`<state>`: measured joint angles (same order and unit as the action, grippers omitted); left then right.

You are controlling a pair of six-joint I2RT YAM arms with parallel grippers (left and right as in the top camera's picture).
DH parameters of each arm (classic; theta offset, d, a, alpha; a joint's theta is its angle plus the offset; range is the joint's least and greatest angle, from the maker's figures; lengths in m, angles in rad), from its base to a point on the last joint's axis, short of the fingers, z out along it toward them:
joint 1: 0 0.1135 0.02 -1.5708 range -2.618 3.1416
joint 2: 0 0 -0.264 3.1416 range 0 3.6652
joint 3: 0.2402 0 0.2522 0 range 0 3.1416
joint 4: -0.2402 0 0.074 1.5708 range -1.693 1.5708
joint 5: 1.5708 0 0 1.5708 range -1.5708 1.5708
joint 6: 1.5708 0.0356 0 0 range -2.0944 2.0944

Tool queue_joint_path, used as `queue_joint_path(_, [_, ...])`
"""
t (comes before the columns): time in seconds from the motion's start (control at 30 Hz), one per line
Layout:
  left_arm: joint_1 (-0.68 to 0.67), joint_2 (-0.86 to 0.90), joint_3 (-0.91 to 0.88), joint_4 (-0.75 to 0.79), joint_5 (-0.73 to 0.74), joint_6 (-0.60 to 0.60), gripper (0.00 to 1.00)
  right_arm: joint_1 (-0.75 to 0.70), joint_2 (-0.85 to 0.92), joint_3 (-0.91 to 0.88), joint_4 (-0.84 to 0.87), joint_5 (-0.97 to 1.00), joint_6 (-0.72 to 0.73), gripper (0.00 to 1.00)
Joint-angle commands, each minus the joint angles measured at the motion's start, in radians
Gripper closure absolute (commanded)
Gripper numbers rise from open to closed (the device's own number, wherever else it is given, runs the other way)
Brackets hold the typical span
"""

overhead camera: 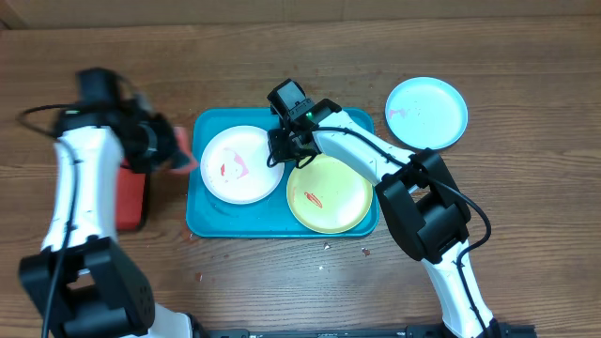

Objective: Clean dirty plates on tray and stack at the side
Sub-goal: 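Scrub the white plate with the sponge while the right gripper holds it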

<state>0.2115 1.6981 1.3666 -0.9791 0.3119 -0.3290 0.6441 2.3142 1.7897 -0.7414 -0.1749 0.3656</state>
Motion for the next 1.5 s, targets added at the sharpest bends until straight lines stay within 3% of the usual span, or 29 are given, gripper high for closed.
queue_joint_path(0.0, [-0.109,0.010,-0.094,0.093,0.048,0.026,0.96,0.004,0.003,-0.024,0.004,0.043,0.002,0.96])
queue_joint_path(0.2, [-0.261,0.048,-0.219,0.349,0.043,-0.051,0.96,0.004,0.003,-0.024,0.003,0.042,0.002,0.96])
queue_joint_path(0.33, [-0.324,0.094,-0.232,0.441,0.034,-0.071,0.96,0.004,0.003,-0.024,0.000,0.042,0.002,0.96])
queue_joint_path(0.43, [-0.369,0.153,-0.232,0.465,-0.089,-0.121,0.96,0.004,0.003,-0.024,-0.003,0.042,0.002,0.96])
queue_joint_path(0.87, [-0.326,0.204,-0.232,0.373,-0.435,-0.120,0.96,0.004,0.003,-0.024,-0.018,0.043,0.002,0.96])
queue_joint_path(1.17, [-0.243,0.204,-0.175,0.301,-0.516,-0.055,0.96,0.004,0.003,-0.024,-0.018,0.043,0.002,0.96])
queue_joint_path(1.3, [-0.245,0.204,-0.139,0.315,-0.464,-0.051,0.96,0.004,0.003,-0.024,-0.011,0.043,0.002,0.96])
queue_joint_path(1.47, [-0.245,0.213,-0.142,0.412,-0.210,-0.052,0.96,0.004,0.003,-0.024,-0.009,0.043,0.002,0.96])
